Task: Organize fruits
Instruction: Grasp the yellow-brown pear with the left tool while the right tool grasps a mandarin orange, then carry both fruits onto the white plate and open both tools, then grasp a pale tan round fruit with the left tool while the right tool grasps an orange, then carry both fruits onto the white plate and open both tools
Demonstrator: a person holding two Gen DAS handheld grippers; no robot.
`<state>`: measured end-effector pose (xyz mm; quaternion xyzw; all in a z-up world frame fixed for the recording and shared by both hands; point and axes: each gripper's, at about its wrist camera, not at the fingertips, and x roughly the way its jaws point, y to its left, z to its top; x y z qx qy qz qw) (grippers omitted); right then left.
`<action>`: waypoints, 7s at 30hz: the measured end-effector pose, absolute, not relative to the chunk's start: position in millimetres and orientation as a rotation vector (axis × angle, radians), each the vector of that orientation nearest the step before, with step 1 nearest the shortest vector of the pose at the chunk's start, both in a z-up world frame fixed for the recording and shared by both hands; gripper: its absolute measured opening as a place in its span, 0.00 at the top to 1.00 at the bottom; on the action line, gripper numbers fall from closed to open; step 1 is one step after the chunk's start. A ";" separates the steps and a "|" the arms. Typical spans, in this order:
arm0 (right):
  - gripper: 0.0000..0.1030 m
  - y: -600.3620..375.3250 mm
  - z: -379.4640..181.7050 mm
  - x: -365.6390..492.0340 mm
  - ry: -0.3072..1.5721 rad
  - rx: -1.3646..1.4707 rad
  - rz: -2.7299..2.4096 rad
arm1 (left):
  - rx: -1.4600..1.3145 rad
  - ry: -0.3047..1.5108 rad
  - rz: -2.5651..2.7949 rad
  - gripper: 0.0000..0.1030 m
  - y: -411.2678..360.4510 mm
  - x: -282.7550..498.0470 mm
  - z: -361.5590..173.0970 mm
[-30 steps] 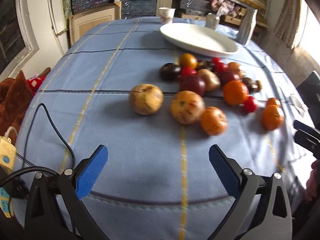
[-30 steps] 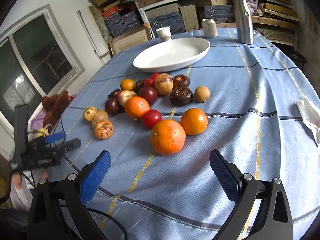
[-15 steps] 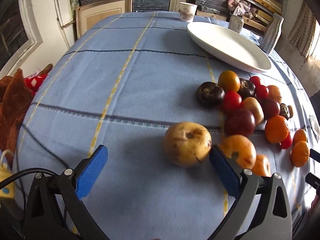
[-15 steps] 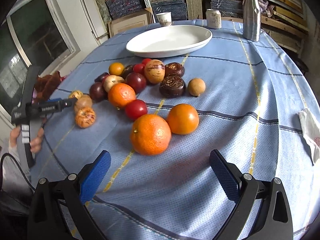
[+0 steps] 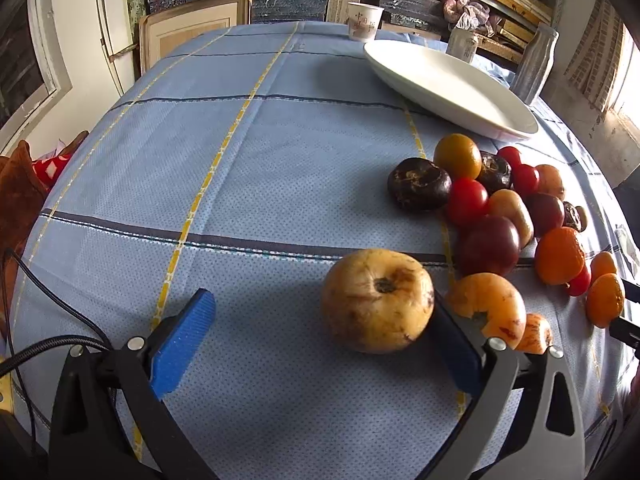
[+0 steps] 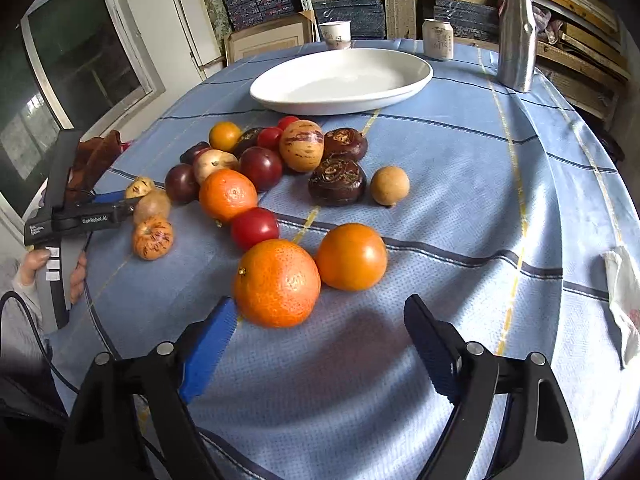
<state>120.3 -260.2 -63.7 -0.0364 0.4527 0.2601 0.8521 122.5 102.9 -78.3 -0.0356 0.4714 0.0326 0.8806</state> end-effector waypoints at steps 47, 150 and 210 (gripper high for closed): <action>0.55 -241.7 48.3 239.9 0.655 0.041 0.514 | -0.032 0.705 -0.115 0.57 47.5 215.1 42.3; 0.10 -262.4 -56.7 150.3 0.764 0.016 0.397 | -0.120 0.848 -0.047 0.61 80.8 86.3 -62.2; 0.61 -233.2 -21.3 355.6 0.767 0.255 0.382 | -0.059 0.778 -0.064 0.58 25.5 301.1 -5.4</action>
